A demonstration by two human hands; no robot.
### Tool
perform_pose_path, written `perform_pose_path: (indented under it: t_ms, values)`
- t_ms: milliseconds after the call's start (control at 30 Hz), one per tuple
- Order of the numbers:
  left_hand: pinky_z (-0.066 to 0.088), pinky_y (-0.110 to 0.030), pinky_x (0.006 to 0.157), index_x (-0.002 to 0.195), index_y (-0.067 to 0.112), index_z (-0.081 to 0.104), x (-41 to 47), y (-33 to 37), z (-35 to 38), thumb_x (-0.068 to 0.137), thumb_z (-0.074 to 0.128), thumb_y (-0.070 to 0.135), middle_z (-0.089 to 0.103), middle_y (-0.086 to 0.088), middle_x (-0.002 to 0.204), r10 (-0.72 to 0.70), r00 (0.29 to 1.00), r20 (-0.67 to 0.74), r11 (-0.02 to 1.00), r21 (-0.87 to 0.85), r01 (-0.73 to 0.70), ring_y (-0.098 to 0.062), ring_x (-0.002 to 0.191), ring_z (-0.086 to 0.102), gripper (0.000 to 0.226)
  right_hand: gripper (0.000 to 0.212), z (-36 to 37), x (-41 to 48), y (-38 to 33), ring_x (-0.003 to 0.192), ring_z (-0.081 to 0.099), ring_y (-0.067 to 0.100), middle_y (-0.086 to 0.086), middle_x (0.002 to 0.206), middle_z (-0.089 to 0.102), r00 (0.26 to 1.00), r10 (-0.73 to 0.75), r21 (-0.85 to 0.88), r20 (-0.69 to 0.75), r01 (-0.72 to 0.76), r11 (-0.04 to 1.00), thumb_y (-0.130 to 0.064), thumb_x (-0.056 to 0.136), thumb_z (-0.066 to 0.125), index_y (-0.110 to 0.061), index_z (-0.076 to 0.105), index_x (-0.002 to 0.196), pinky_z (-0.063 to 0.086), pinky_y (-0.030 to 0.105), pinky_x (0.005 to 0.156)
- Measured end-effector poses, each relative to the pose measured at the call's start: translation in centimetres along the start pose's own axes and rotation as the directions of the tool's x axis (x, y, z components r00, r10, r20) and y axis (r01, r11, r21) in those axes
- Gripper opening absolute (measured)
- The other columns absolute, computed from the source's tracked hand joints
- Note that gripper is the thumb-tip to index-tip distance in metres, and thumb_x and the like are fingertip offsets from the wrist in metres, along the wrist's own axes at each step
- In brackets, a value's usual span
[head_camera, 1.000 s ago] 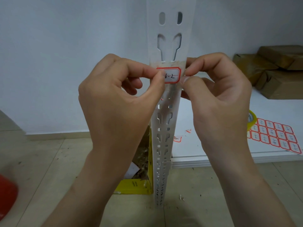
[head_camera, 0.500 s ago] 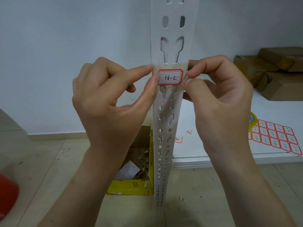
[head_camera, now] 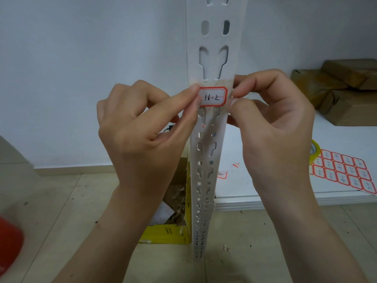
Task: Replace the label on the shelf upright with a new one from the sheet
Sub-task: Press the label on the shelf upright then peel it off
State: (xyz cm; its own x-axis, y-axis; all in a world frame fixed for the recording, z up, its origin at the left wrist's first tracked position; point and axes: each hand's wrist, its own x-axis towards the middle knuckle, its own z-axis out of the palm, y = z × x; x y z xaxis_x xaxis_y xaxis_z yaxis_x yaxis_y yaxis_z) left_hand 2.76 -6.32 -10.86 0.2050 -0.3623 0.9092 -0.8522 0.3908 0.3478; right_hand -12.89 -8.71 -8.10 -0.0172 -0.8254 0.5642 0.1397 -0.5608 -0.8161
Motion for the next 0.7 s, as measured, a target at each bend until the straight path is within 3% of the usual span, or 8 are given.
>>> perform_pose_path:
  t_ms: [67, 133, 200, 333, 500, 700]
  values:
    - [0.04, -0.024, 0.073, 0.094, 0.025, 0.081, 0.2, 0.2, 0.2, 0.102, 0.072, 0.042, 0.071, 0.005, 0.081, 0.041, 0.999, -0.012, 0.999, -0.002, -0.041, -0.014, 0.078, 0.06, 0.021, 0.019, 0.0, 0.0, 0.0, 0.084, 0.078, 0.017, 0.011, 0.11, 0.073, 1.0, 0.0, -0.003, 0.0, 0.0, 1.0, 0.005, 0.09, 0.061, -0.014, 0.061, 0.086, 0.062, 0.026, 0.066]
    - [0.048, -0.039, 0.066, 0.1, 0.024, 0.082, 0.2, 0.4, 0.8, 0.102, 0.075, 0.033, 0.07, -0.002, 0.075, 0.129, 0.989, -0.074, 0.991, 0.051, -0.125, -0.023, 0.07, 0.06, 0.011, 0.018, 0.0, 0.0, 0.0, 0.085, 0.078, 0.017, 0.011, 0.111, 0.073, 1.0, 0.0, -0.004, 0.004, 0.0, 1.0, 0.004, 0.09, 0.061, -0.013, 0.061, 0.087, 0.062, 0.026, 0.066]
    - [0.046, -0.05, 0.06, 0.103, 0.021, 0.08, 0.2, 0.4, 1.2, 0.101, 0.078, 0.025, 0.068, -0.007, 0.069, 0.197, 0.972, -0.125, 0.979, 0.076, -0.188, -0.028, 0.064, 0.058, 0.005, 0.018, 0.0, 0.0, 0.0, 0.085, 0.078, 0.016, 0.011, 0.111, 0.074, 1.0, 0.0, -0.01, 0.002, 0.0, 1.0, 0.004, 0.09, 0.06, -0.013, 0.061, 0.087, 0.062, 0.026, 0.066]
    - [0.047, -0.052, 0.058, 0.106, 0.029, 0.07, 0.2, 0.7, 1.3, 0.1, 0.078, 0.026, 0.067, -0.007, 0.071, 0.171, 0.978, -0.121, 0.985, 0.035, -0.168, -0.027, 0.068, 0.059, 0.011, 0.017, -0.1, -0.1, 0.0, 0.086, 0.078, 0.018, 0.009, 0.11, 0.074, 1.0, 0.004, -0.026, -0.007, -0.004, 1.0, 0.003, 0.09, 0.061, -0.013, 0.061, 0.086, 0.066, 0.034, 0.068]
    - [0.044, -0.036, 0.064, 0.105, 0.03, 0.072, 0.3, 1.2, 1.2, 0.099, 0.079, 0.03, 0.064, 0.0, 0.076, 0.046, 0.995, -0.086, 0.998, -0.045, -0.05, -0.013, 0.074, 0.056, 0.009, 0.018, -0.1, 0.0, -0.1, 0.085, 0.078, 0.015, 0.009, 0.109, 0.074, 1.0, 0.004, -0.023, -0.001, -0.004, 1.0, 0.006, 0.092, 0.061, -0.011, 0.061, 0.088, 0.065, 0.03, 0.068]
    - [0.039, -0.006, 0.073, 0.102, 0.033, 0.071, 0.4, 1.9, 1.2, 0.096, 0.081, 0.029, 0.062, 0.004, 0.078, -0.094, 0.995, -0.042, 0.99, -0.109, 0.089, 0.01, 0.074, 0.05, 0.013, 0.018, 0.0, -0.1, -0.1, 0.083, 0.079, 0.017, 0.01, 0.107, 0.075, 1.0, 0.004, 0.002, 0.003, -0.004, 1.0, 0.006, 0.089, 0.061, -0.012, 0.061, 0.086, 0.065, 0.031, 0.066]
